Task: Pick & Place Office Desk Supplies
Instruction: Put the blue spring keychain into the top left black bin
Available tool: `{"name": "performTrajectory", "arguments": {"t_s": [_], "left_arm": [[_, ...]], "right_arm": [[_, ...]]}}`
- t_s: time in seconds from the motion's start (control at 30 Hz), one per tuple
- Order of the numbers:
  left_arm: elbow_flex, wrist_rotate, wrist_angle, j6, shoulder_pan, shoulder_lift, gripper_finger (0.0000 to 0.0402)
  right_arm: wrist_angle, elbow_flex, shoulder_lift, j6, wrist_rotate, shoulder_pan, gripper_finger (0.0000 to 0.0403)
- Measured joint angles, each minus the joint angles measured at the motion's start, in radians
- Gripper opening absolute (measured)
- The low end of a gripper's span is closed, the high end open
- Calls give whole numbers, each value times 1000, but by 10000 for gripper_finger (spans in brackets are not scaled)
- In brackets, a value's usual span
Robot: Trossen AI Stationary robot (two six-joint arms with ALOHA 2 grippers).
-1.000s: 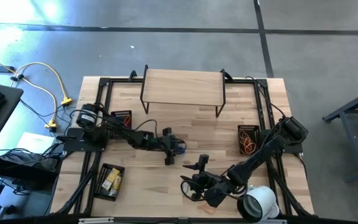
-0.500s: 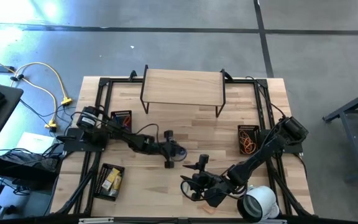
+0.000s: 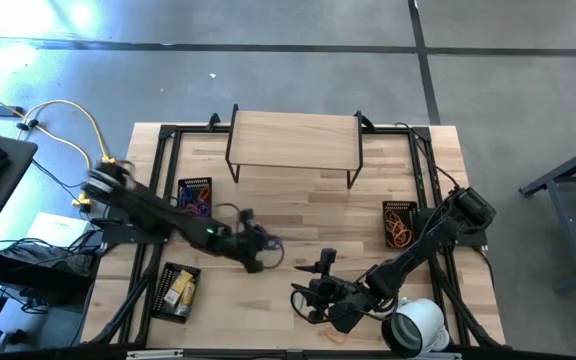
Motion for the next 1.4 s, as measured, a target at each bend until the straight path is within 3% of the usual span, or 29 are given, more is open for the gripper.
{"name": "performTrajectory", "arguments": {"t_s": [0.07,0.27,0.43,0.6,0.7,1.1,1.4], "left_arm": [[14,-47,-147,-76,-26,-88,4],[53,-38,-569,-349,-58,-311,4],[67,-46,-988,-617,-2,-398,5],[66,-8,-1229,-829,78,-411,5],[66,26,-1272,-846,122,-411,6],[42,131,-1277,-640,331,-412,26],[22,132,-1253,-667,382,-412,90]], "right_arm": [[-20,0,0,28,0,0,193],[-38,0,0,89,-21,0,193],[-40,0,0,99,-27,0,193],[-40,0,0,99,-27,0,193],[-40,0,0,99,-27,0,193],[-42,0,0,99,-59,0,193],[-69,0,0,143,-60,0,193]]}}
